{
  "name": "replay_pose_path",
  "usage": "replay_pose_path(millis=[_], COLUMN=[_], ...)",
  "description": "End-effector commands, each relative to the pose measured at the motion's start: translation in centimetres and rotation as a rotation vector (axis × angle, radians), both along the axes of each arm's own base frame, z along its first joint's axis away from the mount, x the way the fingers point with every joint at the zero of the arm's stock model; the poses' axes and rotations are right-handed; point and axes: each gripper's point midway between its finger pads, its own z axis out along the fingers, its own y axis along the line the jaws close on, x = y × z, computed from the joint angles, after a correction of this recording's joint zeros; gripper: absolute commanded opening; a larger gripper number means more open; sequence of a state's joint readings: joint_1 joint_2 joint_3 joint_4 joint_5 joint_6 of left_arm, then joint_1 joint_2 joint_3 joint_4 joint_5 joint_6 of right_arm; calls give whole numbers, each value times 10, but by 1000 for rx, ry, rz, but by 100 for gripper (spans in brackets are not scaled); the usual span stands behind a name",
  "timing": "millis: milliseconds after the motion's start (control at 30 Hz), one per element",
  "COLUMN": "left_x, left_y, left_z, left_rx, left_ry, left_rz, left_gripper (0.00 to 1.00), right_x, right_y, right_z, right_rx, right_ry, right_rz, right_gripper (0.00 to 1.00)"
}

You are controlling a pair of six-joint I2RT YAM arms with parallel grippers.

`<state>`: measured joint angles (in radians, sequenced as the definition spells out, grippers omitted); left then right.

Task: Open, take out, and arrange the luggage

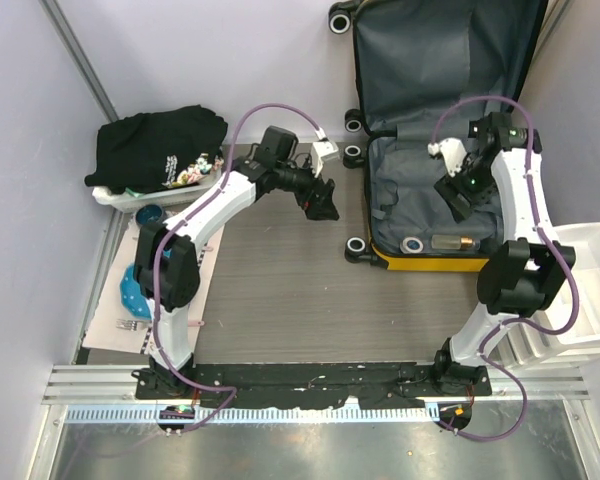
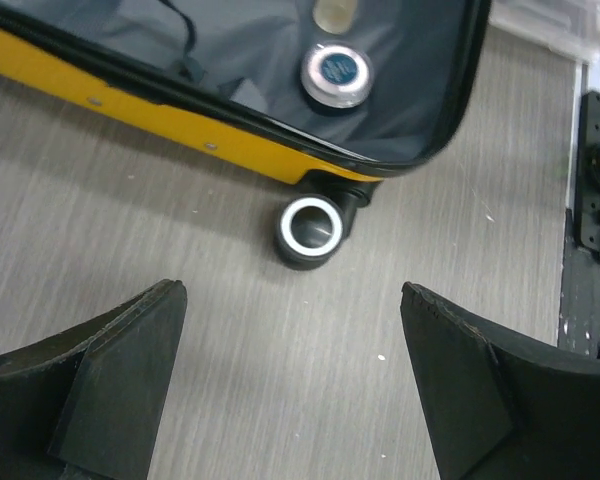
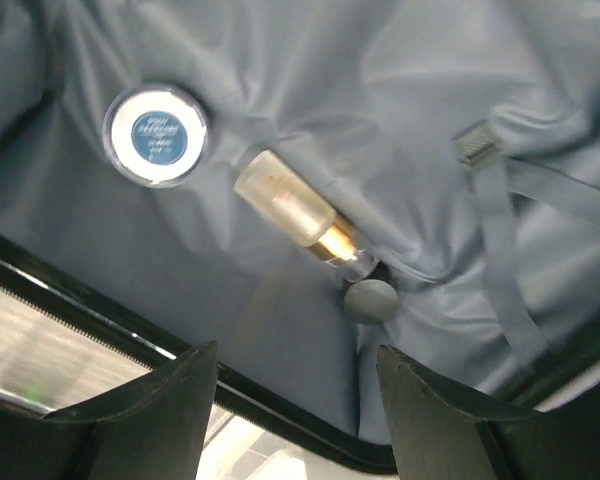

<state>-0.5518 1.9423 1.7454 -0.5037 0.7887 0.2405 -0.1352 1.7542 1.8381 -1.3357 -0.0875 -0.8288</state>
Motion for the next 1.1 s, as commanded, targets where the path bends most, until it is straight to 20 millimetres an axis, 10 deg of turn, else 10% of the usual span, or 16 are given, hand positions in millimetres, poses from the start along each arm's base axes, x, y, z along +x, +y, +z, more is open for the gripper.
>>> replay_pose_path(millis=[0, 533, 1067], left_x=[43, 94, 97], left_y=[15, 11, 14], left_z=[20, 0, 7], left_rx=[-130, -111, -104], left_ry=[-7, -86, -113], left_rz=[91, 136, 166], left_gripper=[93, 92, 91], right_x=[-25, 6, 18], right_y=[5, -15, -23], right_z=[-28, -137, -193], right_rx=[6, -47, -100], right_ry=[127, 263, 198], right_rz=[295, 511, 531], right_gripper=[70, 57, 43])
